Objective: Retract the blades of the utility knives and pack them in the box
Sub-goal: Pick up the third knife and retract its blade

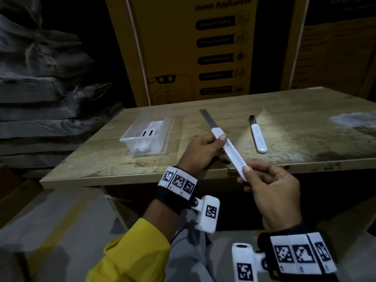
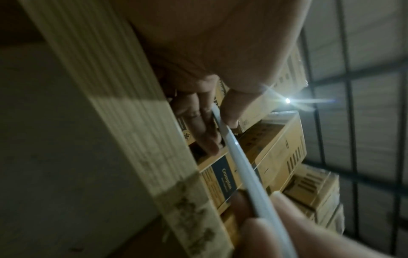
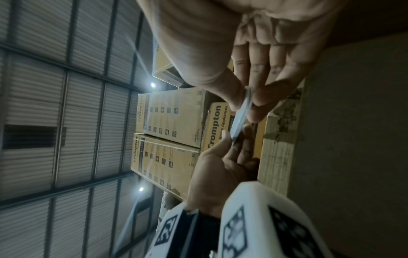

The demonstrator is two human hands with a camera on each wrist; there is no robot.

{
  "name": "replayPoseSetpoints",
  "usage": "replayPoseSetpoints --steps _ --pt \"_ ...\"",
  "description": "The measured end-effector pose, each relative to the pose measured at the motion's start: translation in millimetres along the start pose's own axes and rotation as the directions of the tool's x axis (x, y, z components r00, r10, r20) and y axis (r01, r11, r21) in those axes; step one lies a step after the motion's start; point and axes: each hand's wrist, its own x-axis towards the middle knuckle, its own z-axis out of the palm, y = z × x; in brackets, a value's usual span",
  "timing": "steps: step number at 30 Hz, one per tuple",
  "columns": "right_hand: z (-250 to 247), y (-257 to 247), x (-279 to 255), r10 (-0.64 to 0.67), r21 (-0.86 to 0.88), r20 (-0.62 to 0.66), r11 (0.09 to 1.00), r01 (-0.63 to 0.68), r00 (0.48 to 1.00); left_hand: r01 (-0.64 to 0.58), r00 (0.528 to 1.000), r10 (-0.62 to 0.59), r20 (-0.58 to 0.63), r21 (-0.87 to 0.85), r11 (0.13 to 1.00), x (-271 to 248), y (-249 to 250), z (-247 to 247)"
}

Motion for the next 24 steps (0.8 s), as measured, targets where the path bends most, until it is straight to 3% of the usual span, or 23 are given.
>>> replayPoseSetpoints --steps 4,7,10,13,17,24 --pt "-4 5 2 -0.07 -0.139 0.044 0.987 0.075 0.997 0.027 0.999 -0.024 0.043 -0.083 0.996 -1 7 3" --pt "-11 3 7 -0.196 -0.278 0.026 0.941 0.196 0.98 -0.003 0.991 0.004 0.132 -0.005 1.0 -8 7 2" --pt "-16 -2 15 -0.21 -0.247 0.038 0.945 0.213 0.977 -0.049 0.981 0.023 0.194 0.125 0.991 -16 5 -1" --pt "-16 -4 20 -0.139 -0.189 0.085 0.97 0.153 0.987 -0.153 0.964 0.087 0.25 0.257 0.954 -22 6 -3" --pt "-15 -5 23 -0.063 -0.123 0.147 0.989 0.082 0.987 -0.208 0.951 0.121 0.284 0.301 0.931 -31 5 -2" --pt "-16 -3 24 -0.056 -0.05 0.153 0.997 0.064 0.987 -0.24 0.925 0.111 0.364 0.331 0.913 -36 6 -3"
